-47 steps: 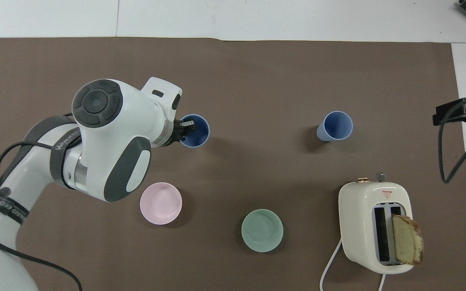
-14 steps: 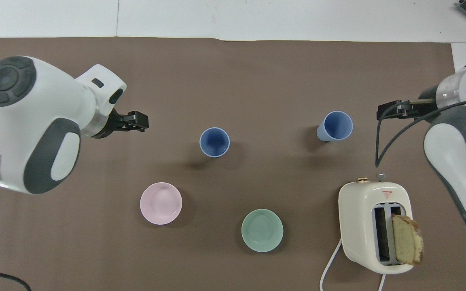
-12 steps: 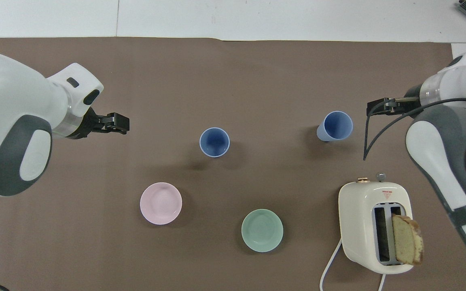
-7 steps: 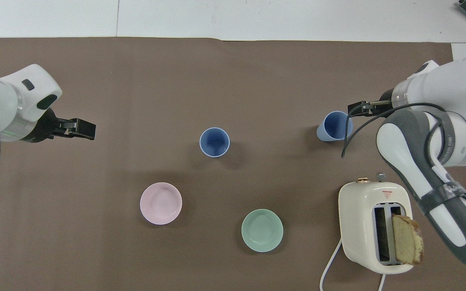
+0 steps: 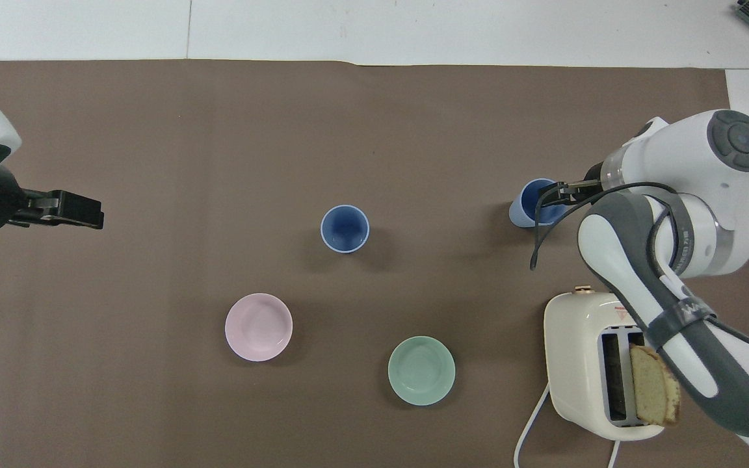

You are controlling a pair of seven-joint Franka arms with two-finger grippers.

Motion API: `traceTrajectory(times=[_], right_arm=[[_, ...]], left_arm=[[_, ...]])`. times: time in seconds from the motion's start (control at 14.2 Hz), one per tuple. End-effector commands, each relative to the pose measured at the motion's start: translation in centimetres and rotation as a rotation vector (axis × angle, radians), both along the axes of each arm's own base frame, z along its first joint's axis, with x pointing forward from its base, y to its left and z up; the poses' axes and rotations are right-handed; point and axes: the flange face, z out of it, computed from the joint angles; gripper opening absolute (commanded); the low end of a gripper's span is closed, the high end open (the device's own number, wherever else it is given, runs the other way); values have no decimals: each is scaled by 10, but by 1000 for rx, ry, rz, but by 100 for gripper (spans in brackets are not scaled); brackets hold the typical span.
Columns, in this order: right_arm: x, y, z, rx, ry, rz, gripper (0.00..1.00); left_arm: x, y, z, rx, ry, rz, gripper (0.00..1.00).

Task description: Stack blue cups with both arms

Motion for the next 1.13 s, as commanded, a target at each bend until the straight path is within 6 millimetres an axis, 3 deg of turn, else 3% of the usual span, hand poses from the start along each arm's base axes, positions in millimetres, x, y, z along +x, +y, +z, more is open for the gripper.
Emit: traceTrajectory(times=[0.0, 0.07, 0.21, 0.42, 0.78, 1.06], right_arm=[[-1, -2, -17, 13, 6, -3, 100], [-1, -2, -21, 12, 12, -2, 92], [0, -2, -25, 12, 17, -1, 49], [2, -2, -24, 10, -1, 10, 0], [5, 0, -17, 7, -4, 13, 0], [18, 25, 38, 11, -14, 25, 0]], left_arm=[[-4, 12, 22, 23, 17, 1, 100], [-6, 15, 24, 33, 34, 4, 100], [-9, 20, 43, 79, 30, -16, 100], [-12, 22, 44, 64, 31, -40, 100], [-12, 23, 47, 65, 22, -42, 100], [-13, 23, 46, 66, 27, -45, 100]])
